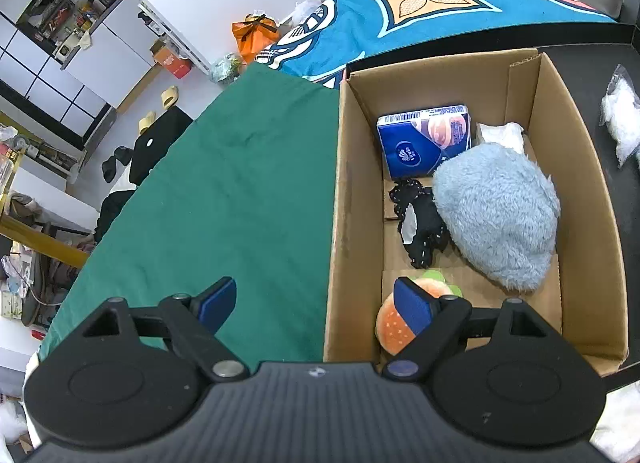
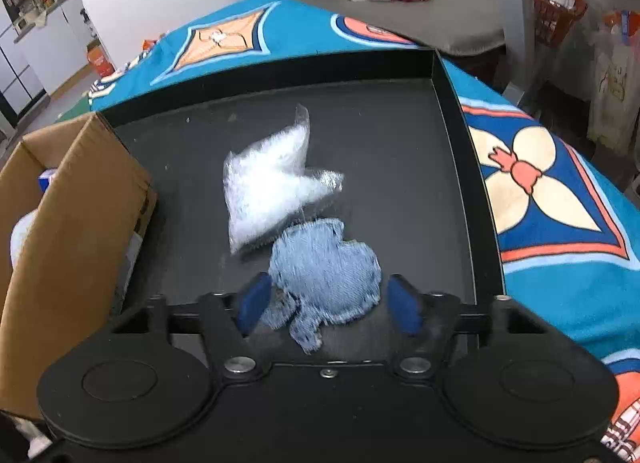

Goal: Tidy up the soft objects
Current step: 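Lower the right gripper and grasp the blue-grey denim plush, then carry the denim plush over the box and release it inside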

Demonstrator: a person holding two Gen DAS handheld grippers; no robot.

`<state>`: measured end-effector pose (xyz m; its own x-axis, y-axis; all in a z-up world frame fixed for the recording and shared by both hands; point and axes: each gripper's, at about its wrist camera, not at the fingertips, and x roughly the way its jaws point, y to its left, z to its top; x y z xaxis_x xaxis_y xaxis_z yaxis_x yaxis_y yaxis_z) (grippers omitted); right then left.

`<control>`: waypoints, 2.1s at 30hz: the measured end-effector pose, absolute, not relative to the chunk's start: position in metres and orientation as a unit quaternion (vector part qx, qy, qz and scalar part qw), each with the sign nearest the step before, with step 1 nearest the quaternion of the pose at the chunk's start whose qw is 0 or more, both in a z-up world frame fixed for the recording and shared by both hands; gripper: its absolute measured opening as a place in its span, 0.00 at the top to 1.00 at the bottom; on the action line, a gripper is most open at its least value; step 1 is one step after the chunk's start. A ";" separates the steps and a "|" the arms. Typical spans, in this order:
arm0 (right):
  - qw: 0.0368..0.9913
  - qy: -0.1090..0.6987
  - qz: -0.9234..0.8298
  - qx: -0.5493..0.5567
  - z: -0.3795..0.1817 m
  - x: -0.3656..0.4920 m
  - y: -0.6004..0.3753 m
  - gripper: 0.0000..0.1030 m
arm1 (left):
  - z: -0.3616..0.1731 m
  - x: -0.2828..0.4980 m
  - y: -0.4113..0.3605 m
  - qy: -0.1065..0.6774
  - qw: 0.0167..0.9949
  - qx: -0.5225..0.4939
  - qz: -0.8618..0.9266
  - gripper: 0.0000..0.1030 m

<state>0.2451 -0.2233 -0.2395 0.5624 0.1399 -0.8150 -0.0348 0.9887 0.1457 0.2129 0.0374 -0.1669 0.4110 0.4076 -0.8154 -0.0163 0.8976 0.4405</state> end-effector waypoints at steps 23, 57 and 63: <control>0.879 0.471 0.062 0.041 -0.225 0.241 -0.223 0.58 | -0.157 0.212 0.046 0.521 0.826 0.178 0.117 0.18; 0.900 0.413 0.134 0.030 -0.135 0.214 -0.162 0.58 | -0.155 0.188 0.072 0.490 0.863 0.113 0.052 0.34; 0.896 0.416 0.153 0.019 -0.132 0.207 -0.139 0.57 | -0.157 0.186 0.081 0.496 0.863 0.086 0.036 0.50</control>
